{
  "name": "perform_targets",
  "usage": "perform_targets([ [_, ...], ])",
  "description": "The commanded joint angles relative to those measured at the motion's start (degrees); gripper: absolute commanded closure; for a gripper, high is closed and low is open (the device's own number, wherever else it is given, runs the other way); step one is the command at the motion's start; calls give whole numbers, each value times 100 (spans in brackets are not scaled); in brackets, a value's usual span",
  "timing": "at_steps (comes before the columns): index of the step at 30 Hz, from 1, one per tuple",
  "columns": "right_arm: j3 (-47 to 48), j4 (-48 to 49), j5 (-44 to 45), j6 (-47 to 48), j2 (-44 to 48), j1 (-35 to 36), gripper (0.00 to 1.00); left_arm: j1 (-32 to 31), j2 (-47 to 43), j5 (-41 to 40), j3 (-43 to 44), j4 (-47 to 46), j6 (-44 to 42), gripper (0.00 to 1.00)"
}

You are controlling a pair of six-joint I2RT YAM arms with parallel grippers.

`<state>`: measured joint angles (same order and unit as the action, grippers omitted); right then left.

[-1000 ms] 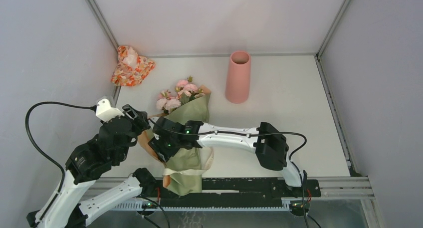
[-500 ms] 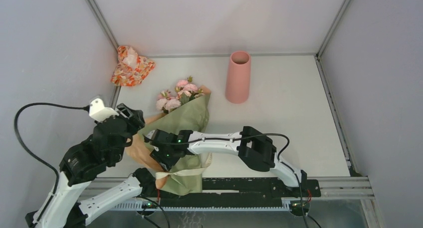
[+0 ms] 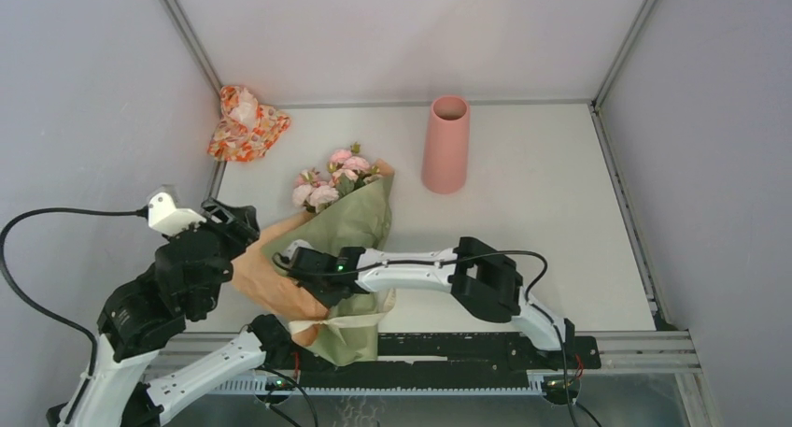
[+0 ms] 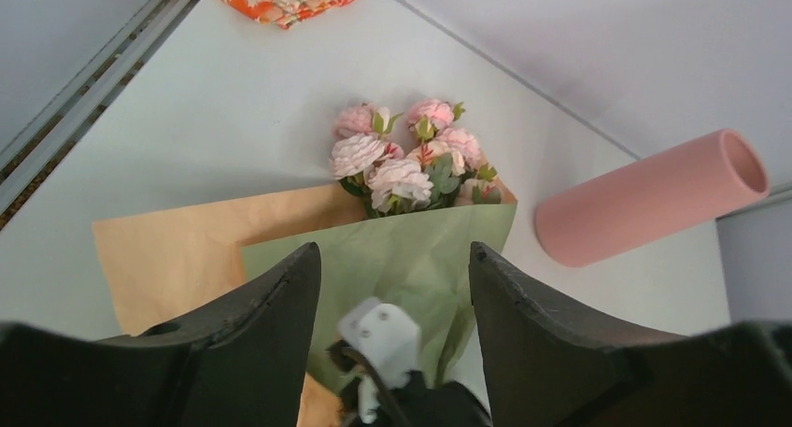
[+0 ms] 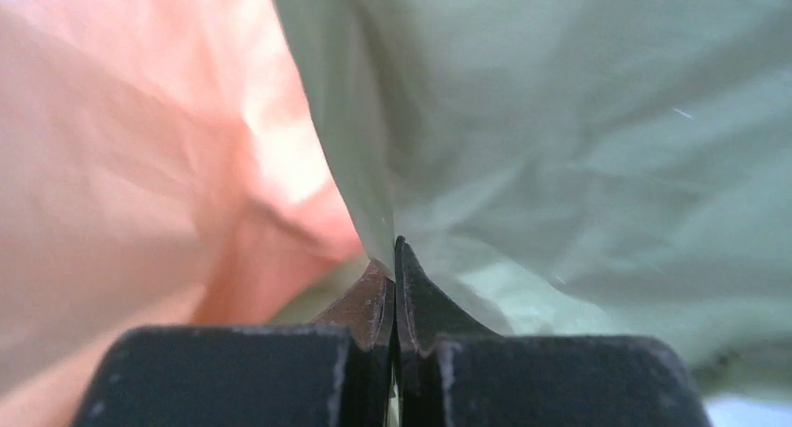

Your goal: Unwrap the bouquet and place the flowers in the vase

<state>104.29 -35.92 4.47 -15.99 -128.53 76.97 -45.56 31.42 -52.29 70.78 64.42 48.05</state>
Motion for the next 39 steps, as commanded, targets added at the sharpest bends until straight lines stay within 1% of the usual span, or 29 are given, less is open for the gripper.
perform_targets([
  [1,-610,7,1346,-137,1509,-76,100,3,168,137,-237,-319,9,35],
  [3,-1065,-17,1700,-269,2027,-173,100,-2,251,161,-270,-418,-8,35],
  [6,-1704,-153,1888,-627,2655,-450,100,-1,374,208,-314,-612,-98,35],
  [8,-2247,-230,1997,-879,2987,-639,100,-1,494,240,-362,-765,-167,34],
  [12,-3035,-309,2249,-1253,3472,-982,100,0,862,398,-623,-1098,-220,34],
  [14,-3333,-346,2321,-1392,3601,-1150,100,0,1041,589,-839,-1400,-266,34],
  [17,-3626,-444,2395,-1638,3657,-1411,100,2,1267,1074,-1273,-2119,-344,35],
  [21,-3821,-747,2578,-2103,3605,-1773,100,2,1670,1405,-1597,-2463,-135,36],
  [27,-4048,-961,2859,-2478,3646,-2116,100,12,2107,1570,-2139,-2865,215,37],
  [28,-4067,-1057,2891,-2605,3613,-2208,96,11,2187,1606,-2234,-2935,282,38],
  [30,-4115,-1258,2924,-2818,3478,-2439,84,19,2293,1718,-2424,-3085,390,38],
  [34,-4311,-1497,3006,-3140,3342,-2851,48,25,2557,2011,-2730,-3342,554,39],
  [36,-4435,-1502,3064,-3200,3472,-2922,33,26,2671,2208,-2817,-3426,582,40],
  [37,-4510,-1489,3064,-3222,3569,-2964,27,23,2721,2320,-2866,-3479,575,40],
  [39,-4573,-1404,2983,-3187,3790,-3047,25,29,2803,2599,-2960,-3662,511,41],
])
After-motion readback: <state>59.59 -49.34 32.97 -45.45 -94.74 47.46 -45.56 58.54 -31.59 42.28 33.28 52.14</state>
